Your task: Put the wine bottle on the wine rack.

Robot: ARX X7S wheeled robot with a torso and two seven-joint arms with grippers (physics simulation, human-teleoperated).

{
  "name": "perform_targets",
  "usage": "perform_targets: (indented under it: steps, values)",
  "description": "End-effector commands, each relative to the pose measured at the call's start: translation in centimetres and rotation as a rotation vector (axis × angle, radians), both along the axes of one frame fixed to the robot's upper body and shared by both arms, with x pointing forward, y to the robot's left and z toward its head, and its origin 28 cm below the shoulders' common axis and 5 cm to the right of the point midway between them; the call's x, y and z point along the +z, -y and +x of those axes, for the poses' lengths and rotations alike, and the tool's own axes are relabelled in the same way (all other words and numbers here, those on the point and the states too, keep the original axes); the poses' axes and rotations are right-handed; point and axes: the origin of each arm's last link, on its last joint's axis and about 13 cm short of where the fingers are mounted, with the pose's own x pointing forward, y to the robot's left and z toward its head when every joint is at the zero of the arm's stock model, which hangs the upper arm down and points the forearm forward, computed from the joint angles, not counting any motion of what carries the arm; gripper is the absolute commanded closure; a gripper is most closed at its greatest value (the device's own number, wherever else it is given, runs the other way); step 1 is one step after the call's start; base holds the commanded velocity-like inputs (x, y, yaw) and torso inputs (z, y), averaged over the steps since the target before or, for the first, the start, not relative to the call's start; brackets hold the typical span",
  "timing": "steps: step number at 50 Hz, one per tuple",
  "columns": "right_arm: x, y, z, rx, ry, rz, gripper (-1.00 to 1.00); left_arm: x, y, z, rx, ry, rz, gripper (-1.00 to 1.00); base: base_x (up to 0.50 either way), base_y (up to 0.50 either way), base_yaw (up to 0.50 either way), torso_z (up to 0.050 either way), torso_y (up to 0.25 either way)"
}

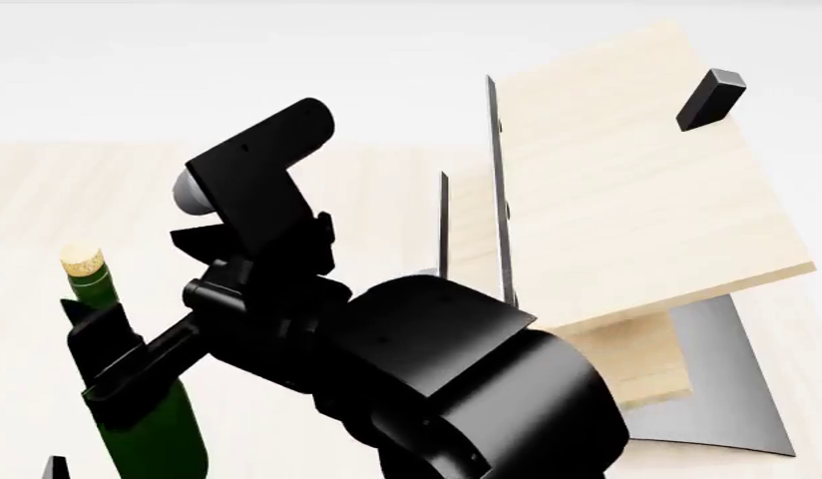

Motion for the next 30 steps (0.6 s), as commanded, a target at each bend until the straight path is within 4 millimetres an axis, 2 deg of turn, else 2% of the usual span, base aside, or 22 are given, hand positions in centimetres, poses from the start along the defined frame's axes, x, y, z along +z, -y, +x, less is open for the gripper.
perform_targets:
  steps: [1, 6, 14, 30]
  values:
    - [-1.1, -1.7, 1.0, -0.028, 0.026, 0.016, -1.00, 0.0, 0.0, 0.0, 0.000, 0.000, 0.001, -1.00, 0.00, 0.00, 0.00, 0.000, 0.000]
    - [-2.0, -2.5, 1.5, -0.049, 0.043, 0.000, -1.00, 0.0, 0.0, 0.0, -0.002, 0.001, -0.002, -1.00, 0.00, 0.00, 0.00, 0.000, 0.000]
    - [-3.3, -3.2, 3.6, -0.081, 0.016, 0.001, -1.00, -0.2, 0.1, 0.1, -0.005, -0.003, 0.000, -1.00, 0.00, 0.00, 0.00, 0.000, 0.000]
    - [-3.6, -4.6, 3.2, -0.037, -0.021, 0.026, -1.00, -0.2, 0.1, 0.1, -0.009, -0.004, 0.000, -1.00, 0.00, 0.00, 0.00, 0.000, 0.000]
